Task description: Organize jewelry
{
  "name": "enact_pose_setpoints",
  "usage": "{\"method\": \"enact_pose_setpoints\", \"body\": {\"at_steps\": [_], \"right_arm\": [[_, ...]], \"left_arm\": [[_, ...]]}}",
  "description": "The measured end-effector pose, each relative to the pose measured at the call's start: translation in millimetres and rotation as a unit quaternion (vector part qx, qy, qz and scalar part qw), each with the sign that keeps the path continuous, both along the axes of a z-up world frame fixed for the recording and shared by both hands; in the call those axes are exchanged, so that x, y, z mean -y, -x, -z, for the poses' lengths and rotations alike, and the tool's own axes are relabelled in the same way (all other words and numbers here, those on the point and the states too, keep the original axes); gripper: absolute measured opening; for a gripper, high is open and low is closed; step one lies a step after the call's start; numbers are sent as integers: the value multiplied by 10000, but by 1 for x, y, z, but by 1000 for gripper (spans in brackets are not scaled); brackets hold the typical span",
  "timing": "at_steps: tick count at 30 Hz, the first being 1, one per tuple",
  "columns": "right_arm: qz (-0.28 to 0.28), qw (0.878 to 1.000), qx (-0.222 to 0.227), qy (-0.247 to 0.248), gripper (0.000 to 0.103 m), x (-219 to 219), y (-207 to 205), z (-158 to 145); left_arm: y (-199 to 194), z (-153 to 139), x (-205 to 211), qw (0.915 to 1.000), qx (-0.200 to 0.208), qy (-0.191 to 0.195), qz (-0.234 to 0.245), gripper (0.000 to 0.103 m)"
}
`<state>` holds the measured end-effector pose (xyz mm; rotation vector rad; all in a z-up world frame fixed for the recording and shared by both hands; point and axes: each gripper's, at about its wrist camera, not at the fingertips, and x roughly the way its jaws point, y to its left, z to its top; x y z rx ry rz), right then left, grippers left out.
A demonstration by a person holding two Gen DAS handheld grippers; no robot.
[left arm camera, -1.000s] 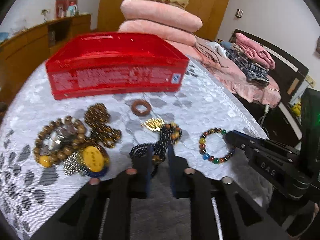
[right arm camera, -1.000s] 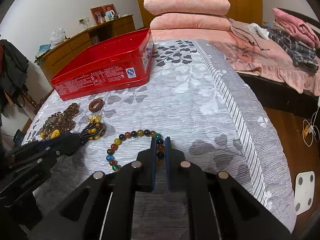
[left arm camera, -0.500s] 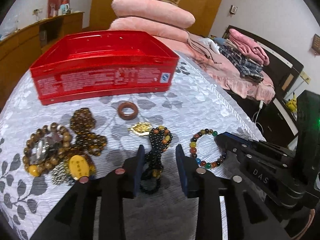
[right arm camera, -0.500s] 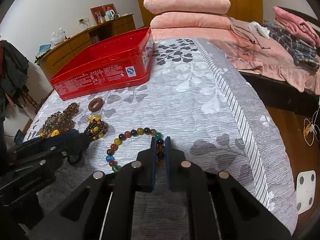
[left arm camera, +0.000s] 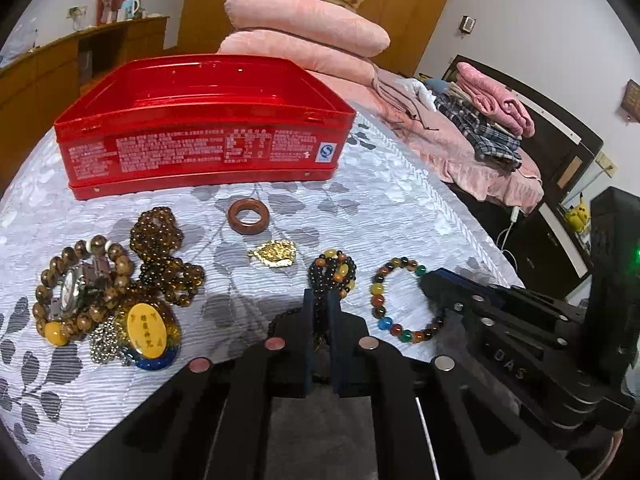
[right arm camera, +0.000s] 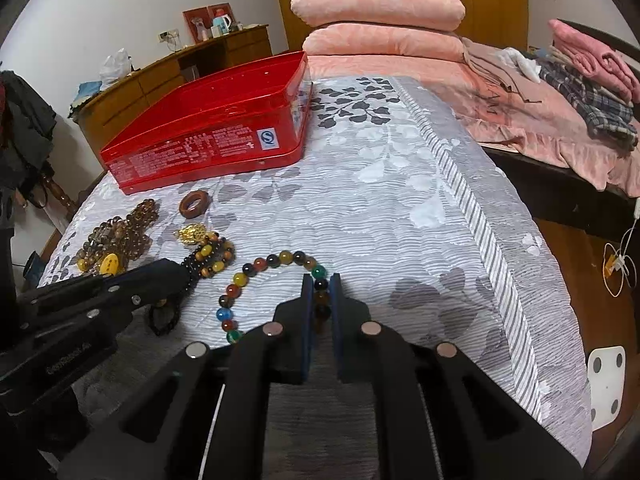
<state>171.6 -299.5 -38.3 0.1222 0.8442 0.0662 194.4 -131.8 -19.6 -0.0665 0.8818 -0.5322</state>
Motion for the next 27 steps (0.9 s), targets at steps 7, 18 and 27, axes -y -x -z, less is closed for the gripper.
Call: {"method": "enact_pose_setpoints", "body": {"at_steps": [7,18,27], "right_arm": [[16,10000,-51,-43,8,1,0,1],[1,10000,-59,-46,8,1,-1,1],[-78,9999,-68,15,16,-4,-3,2]], "left_arm": [[-3,-2,7,9998,14,-210,-17,31],[-4,4,22,9982,70,-545,233,17],[-6,1,-20,9980,-12,-307,-555,14]]}}
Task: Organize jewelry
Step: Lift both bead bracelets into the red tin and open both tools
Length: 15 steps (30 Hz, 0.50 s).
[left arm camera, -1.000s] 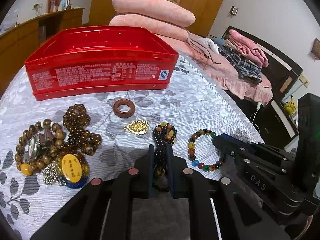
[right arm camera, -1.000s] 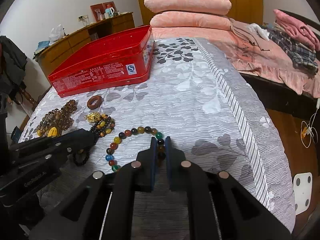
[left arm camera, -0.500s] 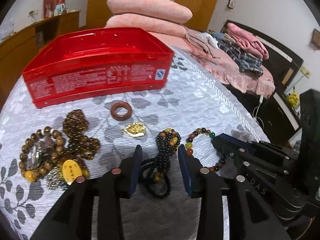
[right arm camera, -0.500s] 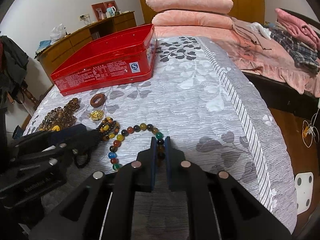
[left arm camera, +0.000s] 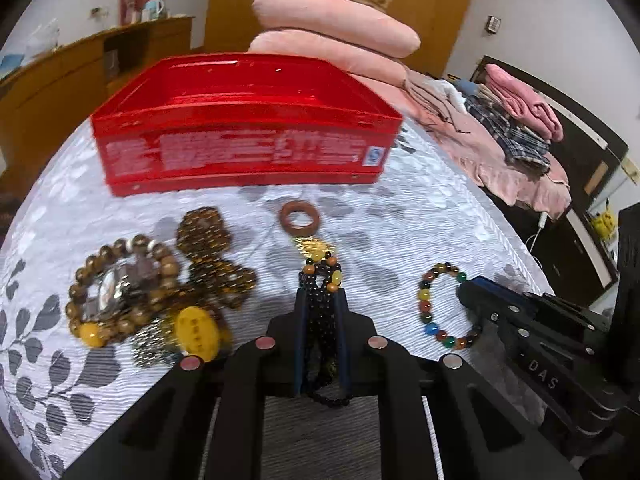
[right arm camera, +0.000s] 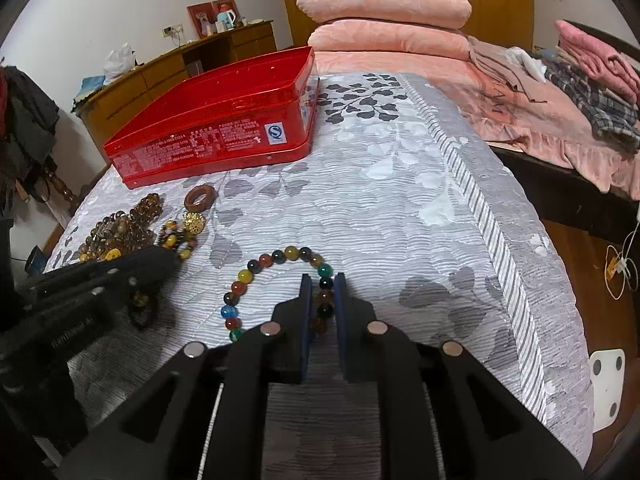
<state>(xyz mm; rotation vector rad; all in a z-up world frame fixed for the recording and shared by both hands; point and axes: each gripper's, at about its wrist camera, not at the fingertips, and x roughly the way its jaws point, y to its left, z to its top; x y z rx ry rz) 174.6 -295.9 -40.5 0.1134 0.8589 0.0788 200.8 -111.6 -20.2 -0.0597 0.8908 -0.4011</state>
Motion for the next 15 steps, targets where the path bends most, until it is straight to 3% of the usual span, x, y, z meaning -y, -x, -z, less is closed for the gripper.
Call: {"method": "enact_pose_setpoints", "body": {"at_steps": [6,10,15], "right_arm": [[8,10000,-43,40,18,-3,-4,1],[12,9999,-26,158,7,-6,-4,1],[-67,9999,33,121,7,-11,-2,-3]], "left_arm": [[-1,2,8,9998,32,-165,48,23],[-1,3,7,9999,57,-141,-29,16],[3,-2,1,9998,118,-66,-134,14]]}}
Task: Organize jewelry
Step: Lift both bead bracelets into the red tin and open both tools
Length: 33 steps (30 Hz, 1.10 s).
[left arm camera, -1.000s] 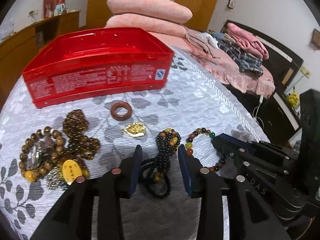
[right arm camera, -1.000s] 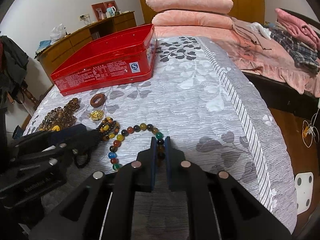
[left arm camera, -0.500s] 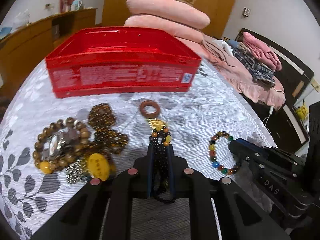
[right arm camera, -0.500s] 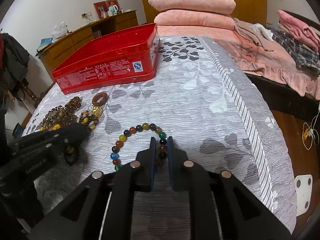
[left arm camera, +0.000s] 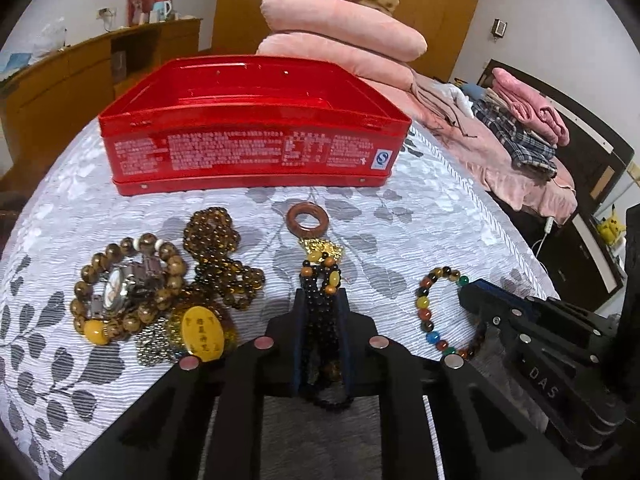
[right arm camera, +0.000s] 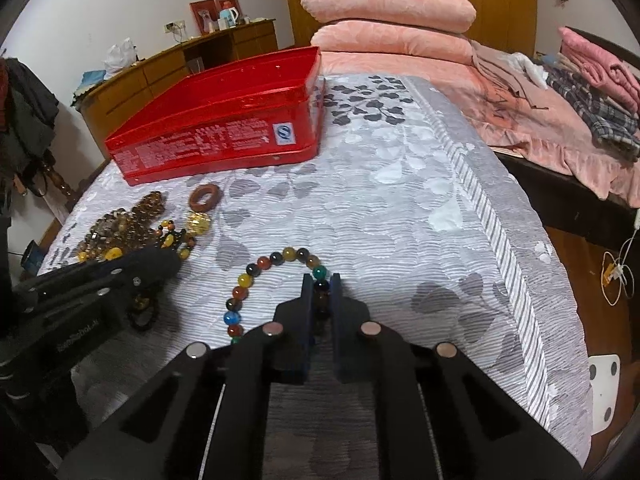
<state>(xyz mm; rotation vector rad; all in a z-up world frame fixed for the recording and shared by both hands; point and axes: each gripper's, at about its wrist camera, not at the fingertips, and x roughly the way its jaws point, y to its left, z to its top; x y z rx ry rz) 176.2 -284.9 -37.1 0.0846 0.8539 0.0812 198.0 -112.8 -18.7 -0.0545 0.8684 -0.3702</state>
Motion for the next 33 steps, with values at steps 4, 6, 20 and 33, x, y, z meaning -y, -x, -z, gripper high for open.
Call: {"method": "enact_pose_setpoints", "body": {"at_steps": [4,6,20,33], "right_arm": [[-105,9999,95,8,7,-9,3,-9],[-133,9998,168,22,7,-12,4,-15],[-420,9965,683,229,7,-33,-7,-63],[-901,9894,1128,179,7,-52,-61,-121]], "left_arm": [[3,-7,-5,9999,86,28,-65,14],[4,-12,-10,9998,174,32,-118,14],[-5,-51,-29,9972,666,91,-317,12],[-43,-92,-59,9926,1055,346,-502,8]]}}
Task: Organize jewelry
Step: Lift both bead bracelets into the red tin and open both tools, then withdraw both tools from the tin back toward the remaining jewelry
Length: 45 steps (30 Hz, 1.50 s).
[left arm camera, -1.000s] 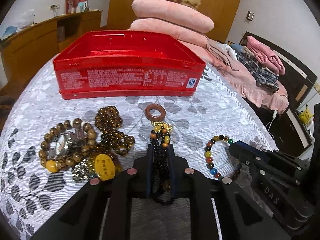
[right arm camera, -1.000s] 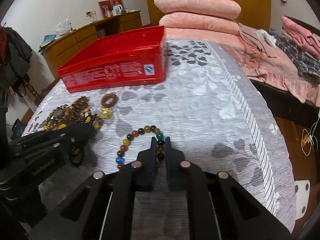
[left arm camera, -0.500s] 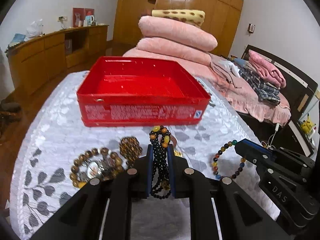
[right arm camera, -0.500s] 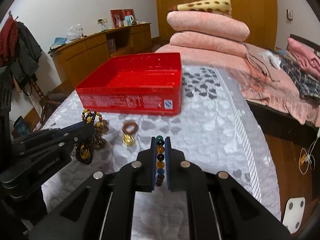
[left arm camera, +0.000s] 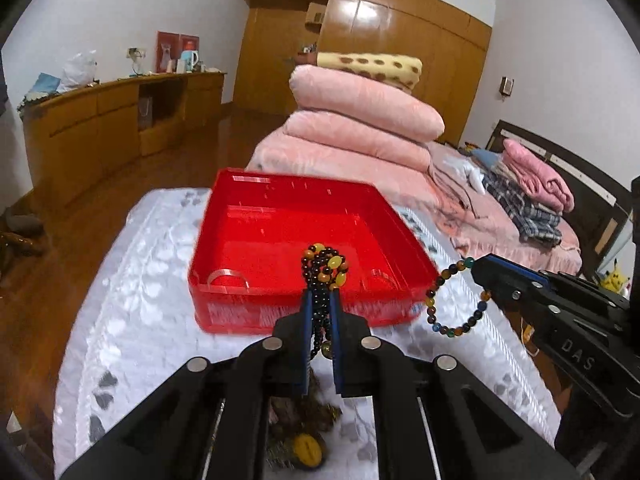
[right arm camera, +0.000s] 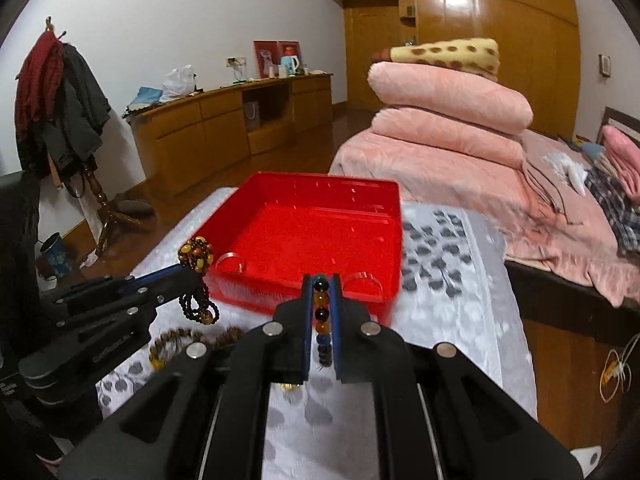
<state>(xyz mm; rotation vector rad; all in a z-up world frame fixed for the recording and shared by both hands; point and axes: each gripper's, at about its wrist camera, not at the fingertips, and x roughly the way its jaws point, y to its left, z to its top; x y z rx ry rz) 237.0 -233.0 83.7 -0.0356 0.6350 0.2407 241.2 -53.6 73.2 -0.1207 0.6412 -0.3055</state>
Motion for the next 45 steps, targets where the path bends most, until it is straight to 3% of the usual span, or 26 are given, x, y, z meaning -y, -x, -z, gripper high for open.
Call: {"method": "enact_pose_setpoints", "body": {"at_steps": [8,15,16,17,18,20,23,25,27,30,33,38,45], "right_arm": [[-140,9998,131,-83,7,-10,-51,-21],[-119,9998,-125,-76,8,-15,-97,-2],[-94,9998,-163,-69,9,-15,-102,1],[-63,9998,-183,-59,16,-14,-107,5],[-25,9998,-192,-52,29,-14,-108,8],[32,9999,-125,-8,31,-14,-107,12],[90,9999,9,49,37,-10,-98,12],[145,9998,97,60,45,-5,-90,10],[201,9996,179,107,54,-1,-81,8],[298,9990,273,167,70,6,-59,8],[351,9988,273,203,80,10,-36,13],[468,9987,102,189,89,11,-7,29],[337,9990,-281,-11,90,-1,26,59]], "left_arm": [[-51,-17,-1,9998,124,19,-144,8],[-93,3,3,9996,-138,-123,-193,9],[-98,7,3,9994,-211,-152,-221,11],[-102,11,3,9993,-274,-151,-224,24],[-104,15,1,9990,-333,-135,-263,39],[-105,17,-3,9989,-329,-110,-303,40],[-100,14,-11,9989,-254,-114,-375,44],[-91,8,-17,9988,-107,-140,-454,54],[-78,1,-22,9980,84,-253,-573,73],[-58,-4,-31,9965,311,-433,-649,81],[-39,-4,-42,9951,322,-567,-741,90],[-6,6,-69,9950,218,-419,-880,94],[32,36,-87,9940,-147,-580,-920,94]]}}
